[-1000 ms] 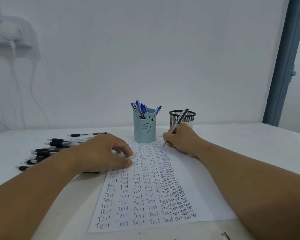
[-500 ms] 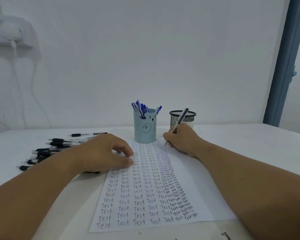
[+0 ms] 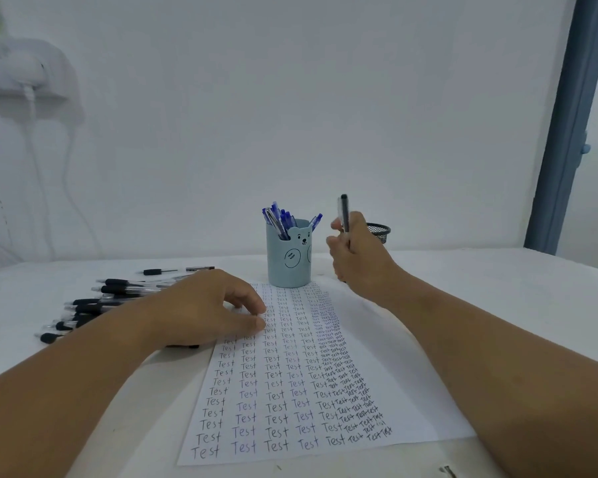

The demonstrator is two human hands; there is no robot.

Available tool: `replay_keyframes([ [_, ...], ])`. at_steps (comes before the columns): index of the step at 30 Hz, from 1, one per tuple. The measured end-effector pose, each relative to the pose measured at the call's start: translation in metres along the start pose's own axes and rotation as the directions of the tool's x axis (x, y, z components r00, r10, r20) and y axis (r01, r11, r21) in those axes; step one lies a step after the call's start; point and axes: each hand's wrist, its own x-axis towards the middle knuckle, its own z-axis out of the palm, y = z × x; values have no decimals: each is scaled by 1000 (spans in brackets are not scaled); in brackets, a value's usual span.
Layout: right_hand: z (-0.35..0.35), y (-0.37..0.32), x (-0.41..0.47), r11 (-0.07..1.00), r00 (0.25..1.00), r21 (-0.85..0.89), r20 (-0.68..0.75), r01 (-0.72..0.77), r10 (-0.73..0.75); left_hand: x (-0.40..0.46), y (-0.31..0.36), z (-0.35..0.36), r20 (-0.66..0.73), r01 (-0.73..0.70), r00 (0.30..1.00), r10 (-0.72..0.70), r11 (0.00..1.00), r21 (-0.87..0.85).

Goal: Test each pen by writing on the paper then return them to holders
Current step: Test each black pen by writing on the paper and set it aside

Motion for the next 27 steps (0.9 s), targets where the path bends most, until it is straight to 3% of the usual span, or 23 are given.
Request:
replay_keyframes([
  [7, 3, -21, -15, 972, 976, -155, 152, 178, -154, 0, 0, 0, -7, -6, 1000, 6, 1000, -12],
  [12, 2, -20, -18, 949, 980, -283, 179, 136, -87, 0, 1, 0, -12, -8, 1000, 8, 1000, -6],
  [15, 0, -18, -17, 971, 982, -218, 183, 96, -56, 0, 0, 0, -9, -9, 1000, 9, 1000, -5],
  [19, -5, -19, -17, 945, 977, -290, 191, 149, -95, 0, 0, 0, -14, -4, 1000, 4, 1000, -2],
  [24, -23, -27, -12, 940, 991, -326, 116, 104, -69, -1, -2, -1, -16, -8, 1000, 9, 1000, 15],
  [27, -44, -26, -6, 875, 982, -480, 187, 68, 26, 0, -2, -1, -18, -10, 1000, 10, 1000, 23],
])
